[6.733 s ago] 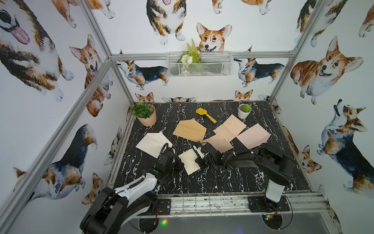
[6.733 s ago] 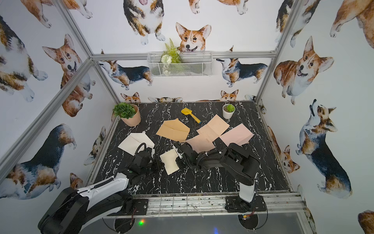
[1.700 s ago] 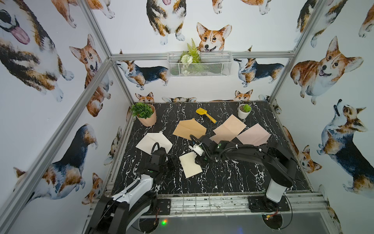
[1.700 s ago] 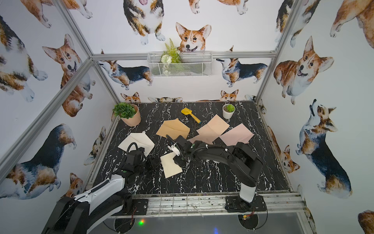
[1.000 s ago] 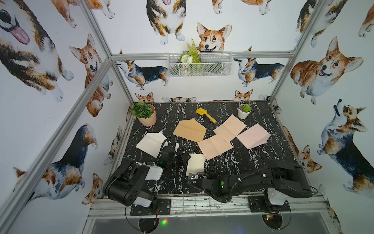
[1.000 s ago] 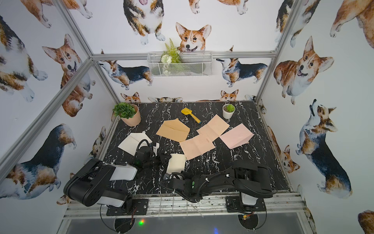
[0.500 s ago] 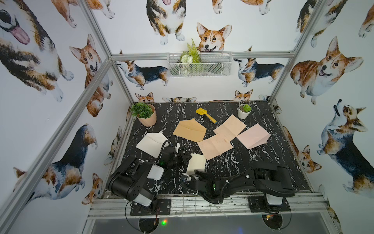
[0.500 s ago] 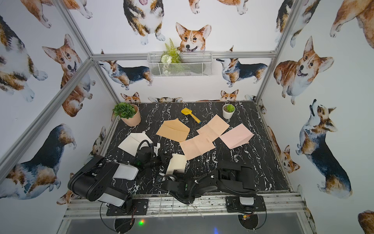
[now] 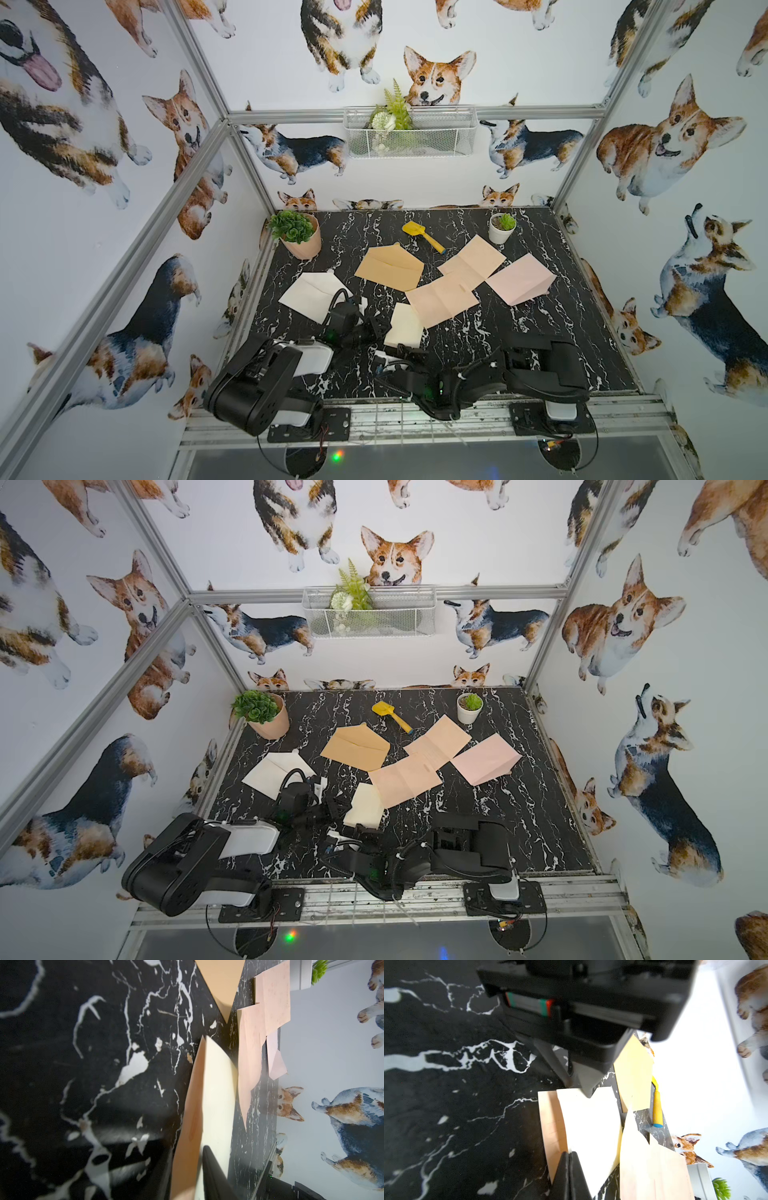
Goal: Take the letter paper out of the envelope
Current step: Unfold the letter paper at the center of the board.
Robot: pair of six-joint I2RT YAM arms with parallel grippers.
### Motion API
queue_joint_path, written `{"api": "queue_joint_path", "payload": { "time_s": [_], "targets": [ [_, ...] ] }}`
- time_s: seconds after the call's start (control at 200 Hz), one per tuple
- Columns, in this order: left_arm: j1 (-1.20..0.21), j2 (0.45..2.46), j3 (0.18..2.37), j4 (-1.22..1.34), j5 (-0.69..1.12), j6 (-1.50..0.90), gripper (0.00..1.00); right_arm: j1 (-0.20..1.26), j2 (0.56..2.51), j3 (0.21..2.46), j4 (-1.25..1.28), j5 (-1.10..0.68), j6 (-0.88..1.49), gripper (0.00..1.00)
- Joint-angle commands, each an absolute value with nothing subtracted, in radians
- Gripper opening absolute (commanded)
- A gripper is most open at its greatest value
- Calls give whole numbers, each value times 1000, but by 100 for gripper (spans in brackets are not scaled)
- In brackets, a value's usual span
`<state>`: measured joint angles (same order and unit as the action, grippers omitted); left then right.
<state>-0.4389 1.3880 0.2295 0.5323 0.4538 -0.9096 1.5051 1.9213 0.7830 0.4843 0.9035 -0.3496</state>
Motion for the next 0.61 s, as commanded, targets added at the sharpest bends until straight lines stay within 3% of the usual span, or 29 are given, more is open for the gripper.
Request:
{"api": "queue_joint_path", "payload": {
  "time_s": [0.0,0.41,0.601],
  "targets": [
    [-439,1331,227,325,409,-897,29,1499,1933,780,630,955,-424,0],
    [-439,1026,255,27,312,-859,34,1442,1780,681,651,872,-243,0],
    [-439,998,253,-9,298,-848,37,1407,1672,609,648,774,-91,0]
  ]
}}
